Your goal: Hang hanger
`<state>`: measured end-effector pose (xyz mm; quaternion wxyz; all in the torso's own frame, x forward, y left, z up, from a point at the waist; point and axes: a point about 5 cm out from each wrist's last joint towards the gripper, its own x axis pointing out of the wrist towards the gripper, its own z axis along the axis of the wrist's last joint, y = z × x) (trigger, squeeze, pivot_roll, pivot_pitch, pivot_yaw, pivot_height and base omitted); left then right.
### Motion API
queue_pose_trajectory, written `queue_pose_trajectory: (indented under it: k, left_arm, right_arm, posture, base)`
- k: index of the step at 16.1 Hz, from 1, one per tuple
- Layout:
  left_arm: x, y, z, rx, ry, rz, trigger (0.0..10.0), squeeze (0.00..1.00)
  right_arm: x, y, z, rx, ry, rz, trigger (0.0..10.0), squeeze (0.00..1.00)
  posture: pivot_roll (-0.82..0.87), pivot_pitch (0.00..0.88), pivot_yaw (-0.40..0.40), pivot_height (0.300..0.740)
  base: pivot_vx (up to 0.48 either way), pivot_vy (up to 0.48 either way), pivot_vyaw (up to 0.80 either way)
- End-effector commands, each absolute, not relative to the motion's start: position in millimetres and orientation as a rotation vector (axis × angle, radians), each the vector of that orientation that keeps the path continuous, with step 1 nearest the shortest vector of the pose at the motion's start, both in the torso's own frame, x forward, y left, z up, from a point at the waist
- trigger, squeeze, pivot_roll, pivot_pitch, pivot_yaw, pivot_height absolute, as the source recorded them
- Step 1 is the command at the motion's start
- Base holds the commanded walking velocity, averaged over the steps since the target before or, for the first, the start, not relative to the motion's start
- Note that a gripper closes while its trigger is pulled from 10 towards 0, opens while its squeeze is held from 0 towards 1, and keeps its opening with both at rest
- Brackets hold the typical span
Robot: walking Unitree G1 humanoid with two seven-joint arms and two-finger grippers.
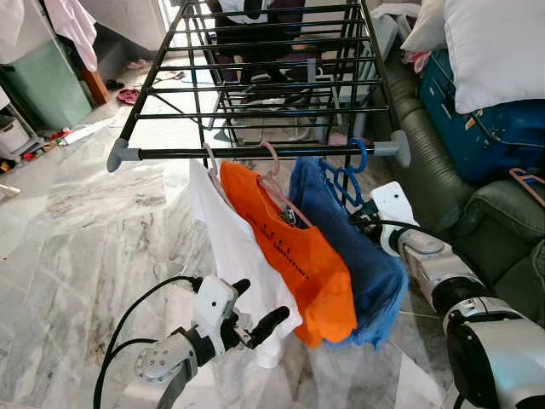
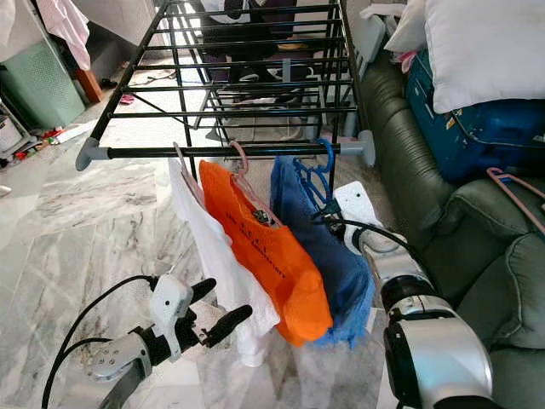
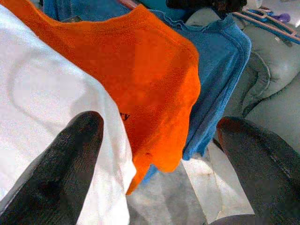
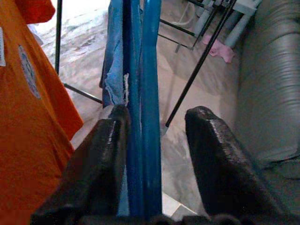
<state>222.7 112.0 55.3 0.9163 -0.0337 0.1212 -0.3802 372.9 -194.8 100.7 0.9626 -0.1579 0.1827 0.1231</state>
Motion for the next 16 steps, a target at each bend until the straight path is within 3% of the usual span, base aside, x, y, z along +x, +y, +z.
queue_pose_trajectory:
  k: [1, 16]
  left_arm:
    - [223.6, 116.0, 55.1, -0.066, 0.247, -0.773, 10.0, 0.0]
    - [225.7, 117.5, 54.5, -0.072, 0.251, -0.768, 10.0, 0.0]
  right_arm:
    - [376.3, -193.3, 105.8, -0.307, 0.361, 0.24, 0.0, 0.0]
    - [375.5, -184.5, 104.2, -0.204, 0.34, 0.285, 0.0, 0.0]
  posture:
    - [-0.04, 0.04, 0.066, 0.74]
    - [-0.04, 0.032, 0.076, 0.74]
  base:
    - [0.0, 0.0, 0.0]
    - [0.0, 0.0, 0.0]
